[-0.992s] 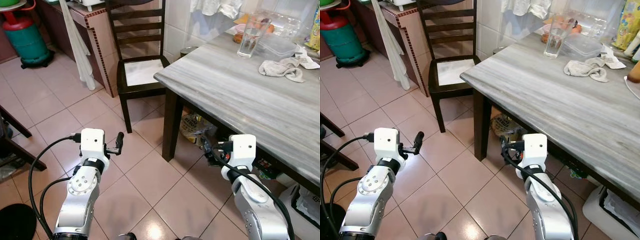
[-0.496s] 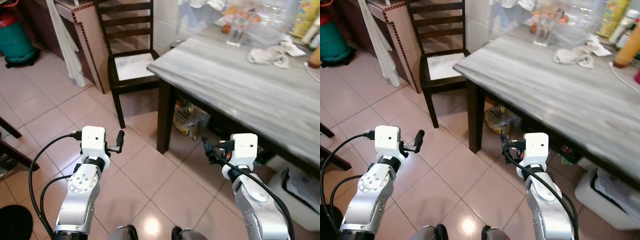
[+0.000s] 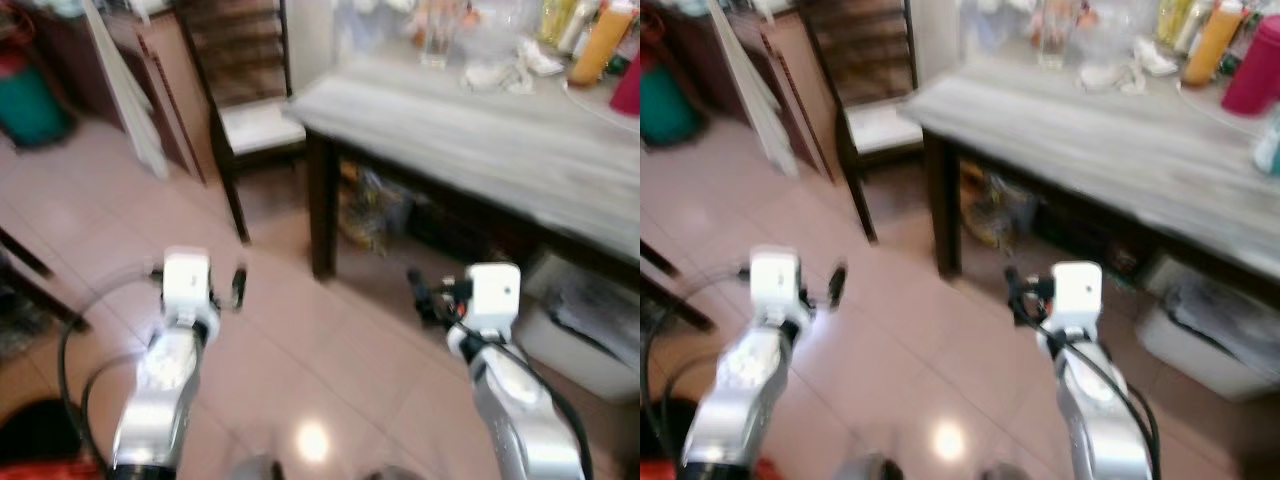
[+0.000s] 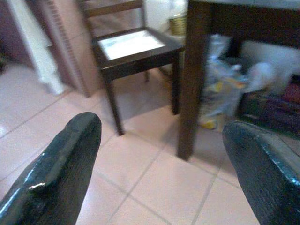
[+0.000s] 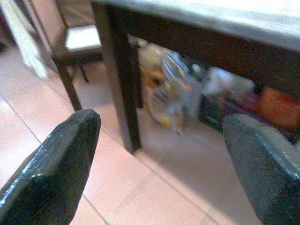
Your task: Setting the table
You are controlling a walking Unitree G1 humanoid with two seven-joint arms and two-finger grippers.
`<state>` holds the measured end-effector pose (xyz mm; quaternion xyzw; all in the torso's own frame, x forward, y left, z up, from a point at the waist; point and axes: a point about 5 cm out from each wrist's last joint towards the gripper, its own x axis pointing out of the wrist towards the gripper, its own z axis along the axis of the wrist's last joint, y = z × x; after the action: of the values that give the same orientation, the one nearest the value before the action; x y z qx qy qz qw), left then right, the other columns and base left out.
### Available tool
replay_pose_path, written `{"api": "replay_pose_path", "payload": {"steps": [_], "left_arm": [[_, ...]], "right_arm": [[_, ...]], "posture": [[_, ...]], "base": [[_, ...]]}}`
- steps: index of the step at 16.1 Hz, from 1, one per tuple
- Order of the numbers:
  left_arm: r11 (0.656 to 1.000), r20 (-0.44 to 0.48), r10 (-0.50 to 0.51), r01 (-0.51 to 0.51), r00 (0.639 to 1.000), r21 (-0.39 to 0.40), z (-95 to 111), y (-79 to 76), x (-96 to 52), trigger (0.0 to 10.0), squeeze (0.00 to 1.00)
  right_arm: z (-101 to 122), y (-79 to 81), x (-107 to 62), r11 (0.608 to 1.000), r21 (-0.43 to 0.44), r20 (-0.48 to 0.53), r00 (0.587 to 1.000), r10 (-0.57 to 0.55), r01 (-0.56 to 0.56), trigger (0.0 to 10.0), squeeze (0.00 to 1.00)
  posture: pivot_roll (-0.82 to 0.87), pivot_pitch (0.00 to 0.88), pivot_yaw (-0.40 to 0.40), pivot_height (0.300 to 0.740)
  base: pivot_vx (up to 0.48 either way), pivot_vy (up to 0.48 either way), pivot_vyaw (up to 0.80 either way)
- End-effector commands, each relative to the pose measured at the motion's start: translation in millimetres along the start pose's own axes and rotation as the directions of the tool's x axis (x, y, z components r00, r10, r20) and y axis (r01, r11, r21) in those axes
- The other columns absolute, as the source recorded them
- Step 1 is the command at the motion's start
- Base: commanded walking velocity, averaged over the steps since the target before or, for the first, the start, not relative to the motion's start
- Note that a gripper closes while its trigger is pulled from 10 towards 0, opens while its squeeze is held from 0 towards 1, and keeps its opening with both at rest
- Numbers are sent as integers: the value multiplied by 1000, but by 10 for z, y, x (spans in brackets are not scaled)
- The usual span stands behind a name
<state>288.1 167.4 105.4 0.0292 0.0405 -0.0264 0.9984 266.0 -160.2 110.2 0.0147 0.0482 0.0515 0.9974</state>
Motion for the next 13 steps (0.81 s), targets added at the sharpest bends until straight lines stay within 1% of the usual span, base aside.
{"api": "replay_pose_path", "payload": {"steps": [1, 5, 8, 11, 12, 13], "left_arm": [[1000, 10, -1, 1, 1000, 10, 31, 18, -3, 10000, 0], [1000, 8, -3, 3, 1000, 16, 36, 26, 3, 10000, 0], [1000, 6, -5, 5, 1000, 19, 40, 24, 5, 10000, 0], [1000, 6, -5, 5, 1000, 20, 40, 23, 3, 10000, 0], [1000, 7, -6, 6, 1000, 21, 41, 22, 2, 10000, 0], [1000, 22, -12, 11, 1000, 23, 57, 20, 2, 10000, 0]], "right_arm": [[72, 4, 14, 1000, 3, 29, 1000, -6, 6, 10000, 0], [82, -22, 17, 999, -13, 32, 999, -30, 30, 10000, 0], [81, -76, 22, 997, -18, 30, 997, -69, 69, 10000, 0], [79, -97, 38, 989, -105, 25, 994, -102, 104, 10000, 0], [80, -55, 45, 993, -87, 33, 997, -74, 76, 10000, 0], [106, -47, 48, 989, -121, 57, 995, -83, 89, 10000, 0]], "posture": [[-201, 136, 17, 740], [-201, 134, 19, 740], [-200, 134, 20, 740], [-200, 134, 20, 740], [-200, 134, 20, 740], [-200, 134, 20, 740]], "base": [[-292, 0, -463], [-291, 0, -458], [-289, 0, 0], [-287, 0, 0], [-289, 0, 0], [-270, 0, 0]]}}
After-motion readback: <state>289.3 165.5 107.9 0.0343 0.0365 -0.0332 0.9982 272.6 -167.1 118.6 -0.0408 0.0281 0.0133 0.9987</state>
